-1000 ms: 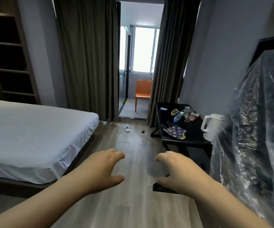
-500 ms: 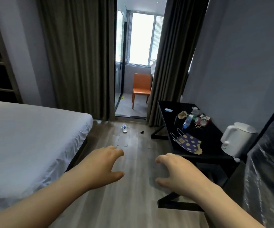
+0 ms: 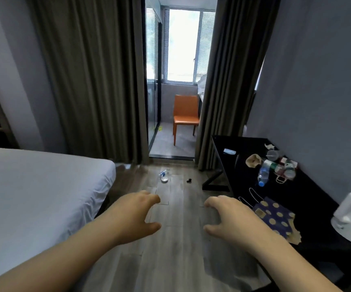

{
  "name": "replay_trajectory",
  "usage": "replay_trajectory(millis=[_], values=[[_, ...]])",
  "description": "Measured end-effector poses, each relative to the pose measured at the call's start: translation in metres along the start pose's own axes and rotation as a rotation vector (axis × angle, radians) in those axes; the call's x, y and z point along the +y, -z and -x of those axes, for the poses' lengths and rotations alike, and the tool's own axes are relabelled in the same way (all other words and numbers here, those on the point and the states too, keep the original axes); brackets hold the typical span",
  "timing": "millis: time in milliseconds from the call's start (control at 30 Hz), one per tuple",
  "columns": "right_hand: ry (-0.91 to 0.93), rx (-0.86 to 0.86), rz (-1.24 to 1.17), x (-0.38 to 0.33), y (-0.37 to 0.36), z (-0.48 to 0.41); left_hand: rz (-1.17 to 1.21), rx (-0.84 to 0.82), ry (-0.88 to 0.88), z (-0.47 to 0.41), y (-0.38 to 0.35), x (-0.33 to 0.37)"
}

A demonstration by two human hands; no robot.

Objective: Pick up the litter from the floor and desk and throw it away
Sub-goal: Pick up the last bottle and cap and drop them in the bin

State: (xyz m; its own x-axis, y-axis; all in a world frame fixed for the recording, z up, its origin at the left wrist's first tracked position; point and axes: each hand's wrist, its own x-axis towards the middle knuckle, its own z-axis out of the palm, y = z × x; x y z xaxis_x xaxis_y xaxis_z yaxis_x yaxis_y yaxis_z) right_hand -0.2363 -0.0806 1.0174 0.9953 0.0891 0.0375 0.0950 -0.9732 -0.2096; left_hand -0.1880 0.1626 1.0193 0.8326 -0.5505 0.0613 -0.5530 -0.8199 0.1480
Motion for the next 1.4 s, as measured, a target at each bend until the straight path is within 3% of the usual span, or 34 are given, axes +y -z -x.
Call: replay_trajectory(millis=[567,833,1133,1400], values=[[-0.021,-0.089,-0.025,0.067,-0.025,-0.334,0.035,-0.059,0.026,-0.304,-0.024,-0.175],[-0.148,-0.134,-0.063,0.088,-0.042,-0.488,0.042,-0.124,-0.033,-0.451,-0.041,-0.282],[-0.237,-0.204,-0.112,0.140,-0.072,-0.628,0.089,-0.204,-0.069,-0.603,-0.079,-0.342],[-0.250,-0.256,-0.142,0.225,-0.093,-0.775,0.084,-0.240,0.014,-0.750,-0.105,-0.382]])
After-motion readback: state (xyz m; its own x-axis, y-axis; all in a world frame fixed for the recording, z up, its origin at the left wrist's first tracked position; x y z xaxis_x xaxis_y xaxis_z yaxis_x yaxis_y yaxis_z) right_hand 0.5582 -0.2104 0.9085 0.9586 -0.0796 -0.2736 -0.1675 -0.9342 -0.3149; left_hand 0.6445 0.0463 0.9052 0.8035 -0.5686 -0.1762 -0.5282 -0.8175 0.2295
